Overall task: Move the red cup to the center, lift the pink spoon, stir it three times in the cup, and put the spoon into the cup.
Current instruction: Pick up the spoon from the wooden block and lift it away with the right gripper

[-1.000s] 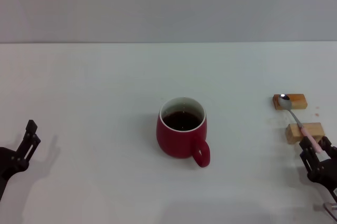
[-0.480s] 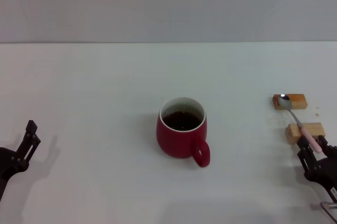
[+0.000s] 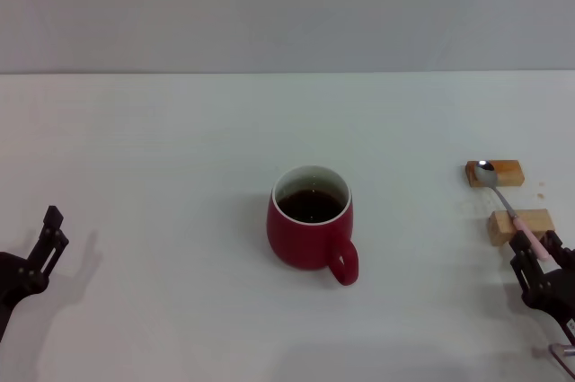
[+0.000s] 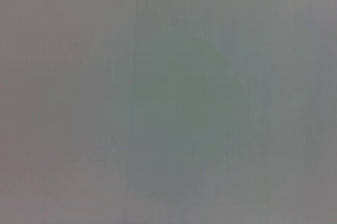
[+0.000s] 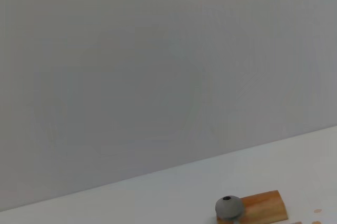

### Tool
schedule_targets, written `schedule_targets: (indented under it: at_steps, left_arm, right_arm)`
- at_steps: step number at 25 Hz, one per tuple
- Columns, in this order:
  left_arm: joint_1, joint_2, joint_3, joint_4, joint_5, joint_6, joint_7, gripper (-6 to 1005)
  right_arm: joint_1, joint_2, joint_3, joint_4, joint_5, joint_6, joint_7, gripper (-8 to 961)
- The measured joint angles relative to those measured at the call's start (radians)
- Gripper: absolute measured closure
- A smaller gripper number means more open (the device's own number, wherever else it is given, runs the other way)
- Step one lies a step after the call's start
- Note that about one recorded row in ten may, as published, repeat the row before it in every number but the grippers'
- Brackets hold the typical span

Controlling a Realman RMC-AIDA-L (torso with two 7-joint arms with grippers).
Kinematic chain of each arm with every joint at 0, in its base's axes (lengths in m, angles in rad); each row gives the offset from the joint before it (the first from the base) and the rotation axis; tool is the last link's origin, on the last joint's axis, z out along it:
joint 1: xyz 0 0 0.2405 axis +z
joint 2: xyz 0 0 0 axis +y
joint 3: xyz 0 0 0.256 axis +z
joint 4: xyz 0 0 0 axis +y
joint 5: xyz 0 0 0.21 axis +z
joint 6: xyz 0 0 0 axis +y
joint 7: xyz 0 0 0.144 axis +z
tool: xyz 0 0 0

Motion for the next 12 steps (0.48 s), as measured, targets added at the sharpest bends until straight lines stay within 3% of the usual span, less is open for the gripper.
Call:
schedule_targets:
  at_steps: [12]
  left_arm:
    - [0.002,0.0,0.0,0.009,-0.002,0.003,-0.009,139]
  right_arm:
    - [0.006,0.0,0.002,0.0,0.0,-0.001,0.0,633]
